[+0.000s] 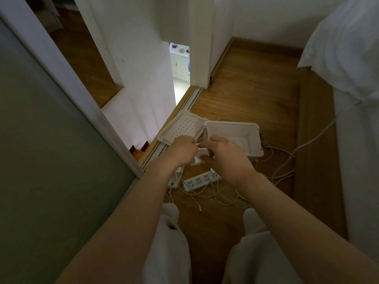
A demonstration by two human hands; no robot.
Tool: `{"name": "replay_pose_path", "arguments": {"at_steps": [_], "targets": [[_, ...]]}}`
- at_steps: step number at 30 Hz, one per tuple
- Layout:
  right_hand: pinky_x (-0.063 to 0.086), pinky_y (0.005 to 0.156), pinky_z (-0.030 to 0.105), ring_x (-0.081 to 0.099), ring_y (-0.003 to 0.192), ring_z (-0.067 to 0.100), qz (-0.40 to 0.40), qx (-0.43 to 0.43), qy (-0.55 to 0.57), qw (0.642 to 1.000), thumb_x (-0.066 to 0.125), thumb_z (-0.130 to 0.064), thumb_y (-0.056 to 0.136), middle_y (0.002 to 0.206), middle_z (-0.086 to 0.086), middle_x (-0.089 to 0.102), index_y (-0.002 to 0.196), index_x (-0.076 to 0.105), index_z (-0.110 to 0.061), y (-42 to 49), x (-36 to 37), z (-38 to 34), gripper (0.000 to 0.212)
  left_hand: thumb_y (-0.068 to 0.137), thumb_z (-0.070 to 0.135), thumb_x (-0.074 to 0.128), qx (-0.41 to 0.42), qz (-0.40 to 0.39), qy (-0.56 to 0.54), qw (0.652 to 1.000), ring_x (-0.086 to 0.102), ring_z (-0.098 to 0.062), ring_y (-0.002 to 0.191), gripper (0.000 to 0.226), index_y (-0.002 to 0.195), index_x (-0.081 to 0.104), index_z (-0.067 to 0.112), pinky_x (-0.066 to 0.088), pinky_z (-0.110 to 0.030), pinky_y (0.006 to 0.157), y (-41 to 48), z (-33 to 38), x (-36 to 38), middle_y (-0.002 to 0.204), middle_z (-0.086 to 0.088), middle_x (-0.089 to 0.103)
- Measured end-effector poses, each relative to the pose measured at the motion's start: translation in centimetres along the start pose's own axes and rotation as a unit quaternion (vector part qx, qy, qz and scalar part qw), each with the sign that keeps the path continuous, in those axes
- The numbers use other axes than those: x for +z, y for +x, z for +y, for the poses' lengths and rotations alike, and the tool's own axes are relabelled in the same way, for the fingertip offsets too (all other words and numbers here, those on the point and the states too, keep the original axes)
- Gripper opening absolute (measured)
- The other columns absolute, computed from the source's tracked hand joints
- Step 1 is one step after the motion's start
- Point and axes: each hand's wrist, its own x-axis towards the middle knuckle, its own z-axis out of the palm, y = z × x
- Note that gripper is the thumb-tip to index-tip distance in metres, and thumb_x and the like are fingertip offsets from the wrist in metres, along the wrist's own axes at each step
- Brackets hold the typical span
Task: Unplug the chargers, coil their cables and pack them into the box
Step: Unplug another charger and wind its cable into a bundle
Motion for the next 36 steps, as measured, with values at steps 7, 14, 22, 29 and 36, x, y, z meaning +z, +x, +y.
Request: {"name": "replay_pose_path", "arguments": {"at_steps": [7,14,22,29,36], "targets": [[0.047,0.077,0.028,0.057,0.092,0.016,-0.03,-0.019,-0.055,0.998,0.052,-0.023,0.094,0.101,0.0,0.058,0.111,0.062,-0.017,0.2,0.2,0.2,0.021,0.096,0.014,0.039,0.042,-0.019,-0.057,0.997,0.055,-0.014,0.066,0.01,0.106,0.04,0.016,0.04,-0.023,0.052,-0.6,0.0,0.0,0.088,-0.004,0.055],[0.045,0.075,0.028,0.056,0.091,0.018,-0.023,0.004,-0.036,0.999,0.041,-0.024,0.099,0.102,0.003,0.057,0.116,0.057,-0.013,0.6,0.3,0.4,0.026,0.099,0.018,0.041,0.085,0.063,-0.123,0.987,0.059,-0.016,0.072,0.008,0.106,0.046,0.019,0.053,-0.03,0.064,-0.9,0.3,-0.6,0.086,0.003,0.053],[0.038,0.052,0.009,0.05,0.059,-0.001,0.073,0.129,0.213,0.966,0.048,-0.021,0.096,0.073,-0.007,0.057,0.098,0.065,-0.011,0.7,-0.1,0.9,0.02,0.097,0.031,0.048,0.109,0.113,-0.326,0.932,0.056,-0.012,0.094,0.018,0.11,0.042,0.021,0.048,-0.02,0.07,-0.8,0.9,-1.4,0.105,0.003,0.051],[0.025,0.036,0.007,0.034,0.032,0.0,0.144,0.253,0.382,0.877,0.051,-0.018,0.095,0.034,-0.015,0.04,0.055,0.048,-0.021,1.1,-0.9,1.9,0.041,0.063,0.068,0.067,0.089,-0.029,-0.321,0.942,0.06,-0.018,0.111,0.09,0.135,0.04,0.02,0.05,-0.045,0.095,0.0,0.6,1.1,0.123,-0.002,0.059],[0.041,0.063,0.022,0.048,0.062,0.008,0.053,0.243,0.339,0.907,0.051,-0.023,0.095,0.065,0.001,0.056,0.081,0.067,-0.014,0.7,-1.2,2.8,0.023,0.094,0.037,0.052,0.094,0.101,-0.173,0.975,0.055,-0.015,0.089,0.049,0.132,0.03,0.014,0.043,-0.021,0.056,0.9,0.9,2.3,0.118,-0.006,0.049]]}}
